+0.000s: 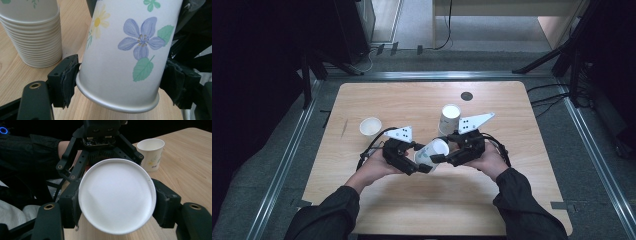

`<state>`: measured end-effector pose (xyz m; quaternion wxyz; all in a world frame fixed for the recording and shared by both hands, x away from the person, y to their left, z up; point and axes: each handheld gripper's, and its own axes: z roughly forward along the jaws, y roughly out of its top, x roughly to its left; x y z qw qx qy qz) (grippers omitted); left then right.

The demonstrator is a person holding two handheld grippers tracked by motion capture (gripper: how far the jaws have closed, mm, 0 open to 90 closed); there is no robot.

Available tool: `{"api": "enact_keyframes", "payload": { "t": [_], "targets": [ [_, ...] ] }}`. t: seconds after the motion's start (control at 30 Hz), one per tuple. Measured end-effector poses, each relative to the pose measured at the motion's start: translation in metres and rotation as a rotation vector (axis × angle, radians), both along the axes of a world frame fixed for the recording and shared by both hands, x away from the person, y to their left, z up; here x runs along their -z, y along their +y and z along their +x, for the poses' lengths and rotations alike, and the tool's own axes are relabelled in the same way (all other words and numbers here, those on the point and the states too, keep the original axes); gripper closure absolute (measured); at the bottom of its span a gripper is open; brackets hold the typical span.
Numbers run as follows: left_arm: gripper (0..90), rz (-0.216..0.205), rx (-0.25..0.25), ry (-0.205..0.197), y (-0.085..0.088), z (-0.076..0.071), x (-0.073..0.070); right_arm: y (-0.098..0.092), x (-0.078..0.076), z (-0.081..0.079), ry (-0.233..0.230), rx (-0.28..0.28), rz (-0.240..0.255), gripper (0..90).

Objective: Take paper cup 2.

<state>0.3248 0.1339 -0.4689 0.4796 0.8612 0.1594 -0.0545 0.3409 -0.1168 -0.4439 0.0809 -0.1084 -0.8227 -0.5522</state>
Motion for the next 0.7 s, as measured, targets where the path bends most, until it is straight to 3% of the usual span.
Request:
{"api": "enact_keyframes", "payload": {
  "t": [0.7],
  "targets": [
    [22.9, 0.016, -0.002, -0.017, 0.0005, -0.001, -0.0002, 0.0015, 0.0014, 0.0012, 0.015, -0.001, -0.017, 33.7]
  ]
}}
